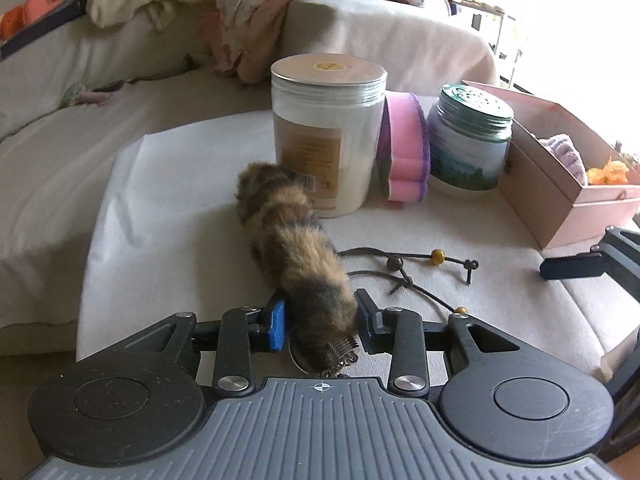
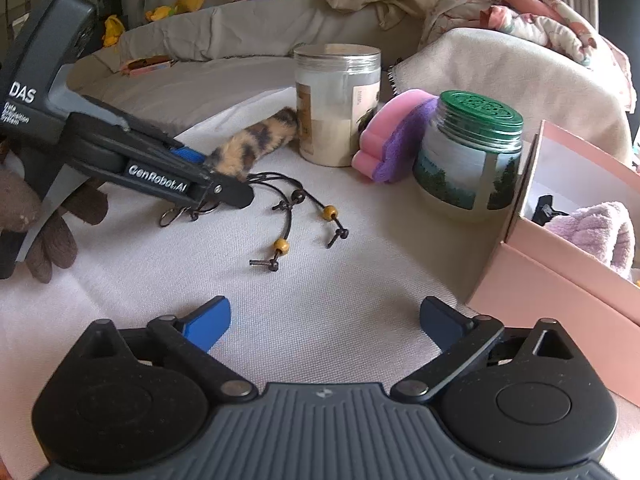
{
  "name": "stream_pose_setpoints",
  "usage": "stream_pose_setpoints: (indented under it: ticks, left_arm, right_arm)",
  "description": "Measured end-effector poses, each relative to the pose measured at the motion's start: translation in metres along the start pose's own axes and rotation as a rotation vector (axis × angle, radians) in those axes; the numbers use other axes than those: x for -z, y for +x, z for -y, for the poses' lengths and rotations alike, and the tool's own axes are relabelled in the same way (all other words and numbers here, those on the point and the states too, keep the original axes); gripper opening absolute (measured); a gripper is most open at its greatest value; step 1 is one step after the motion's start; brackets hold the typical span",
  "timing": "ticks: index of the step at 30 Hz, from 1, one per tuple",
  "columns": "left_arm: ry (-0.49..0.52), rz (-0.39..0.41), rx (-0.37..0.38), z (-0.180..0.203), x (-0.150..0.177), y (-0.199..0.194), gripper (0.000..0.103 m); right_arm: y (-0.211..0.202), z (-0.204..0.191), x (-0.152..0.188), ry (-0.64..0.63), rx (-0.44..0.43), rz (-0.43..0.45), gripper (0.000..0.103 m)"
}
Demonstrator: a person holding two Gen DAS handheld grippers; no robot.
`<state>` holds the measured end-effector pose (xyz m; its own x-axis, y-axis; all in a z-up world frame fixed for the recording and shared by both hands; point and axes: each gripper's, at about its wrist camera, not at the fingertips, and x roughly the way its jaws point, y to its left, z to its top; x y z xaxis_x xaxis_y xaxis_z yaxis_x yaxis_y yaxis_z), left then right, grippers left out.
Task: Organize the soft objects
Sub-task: 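Lift the fur-tail keychain off the table with the left tool, then grasp the pink-purple sponge with the right tool while the left tool holds the keychain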
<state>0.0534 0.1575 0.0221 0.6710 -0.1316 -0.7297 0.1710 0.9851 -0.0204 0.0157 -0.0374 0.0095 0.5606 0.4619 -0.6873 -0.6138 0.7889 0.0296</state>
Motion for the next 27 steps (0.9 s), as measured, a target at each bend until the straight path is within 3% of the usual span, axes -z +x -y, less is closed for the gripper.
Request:
stream_pose_setpoints:
  ticks: [7, 10, 11, 12, 15, 18, 20, 21, 23, 27]
  left_arm:
    - [-0.02, 0.062, -0.046, 0.007, 0.011, 0.001, 0.038]
    - [-0.04, 0.063, -0.042, 0.004, 0.009, 0.0, 0.034]
    - [-0.049, 0.062, -0.049, 0.002, 0.009, -0.001, 0.026]
    - [-0.059, 0.059, -0.057, -0.001, 0.009, -0.001, 0.023]
    - [-0.094, 0.063, -0.024, -0.011, 0.01, -0.004, 0.021]
    - [-0.123, 0.07, -0.001, -0.016, 0.011, -0.004, 0.02]
    - [-0.135, 0.07, 0.004, -0.017, 0.011, -0.004, 0.02]
    - [-0.141, 0.068, 0.004, -0.017, 0.01, -0.004, 0.02]
    - [-0.138, 0.056, -0.002, -0.015, 0.009, -0.003, 0.023]
    - [-0.078, 0.024, -0.032, -0.006, 0.007, -0.006, 0.023]
  right_arm:
    - [0.0, 0.0, -0.001, -0.003, 0.001, -0.009, 0.103]
    - [0.002, 0.0, -0.012, -0.023, -0.01, -0.063, 0.098]
    - [0.0, 0.001, -0.021, -0.033, -0.02, -0.077, 0.084]
    - [-0.005, 0.001, -0.028, -0.045, -0.017, -0.067, 0.077]
    - [-0.031, 0.003, -0.065, -0.128, 0.061, 0.058, 0.077]
    - [-0.039, 0.016, -0.109, -0.143, 0.101, 0.076, 0.077]
    - [-0.034, 0.034, -0.142, -0.082, 0.098, 0.042, 0.072]
    - [-0.029, 0.043, -0.156, -0.047, 0.092, 0.018, 0.06]
    - [-0.012, 0.063, -0.184, 0.048, 0.076, -0.055, 0.047]
    - [0.035, 0.106, -0.21, 0.295, 0.056, -0.213, 0.047]
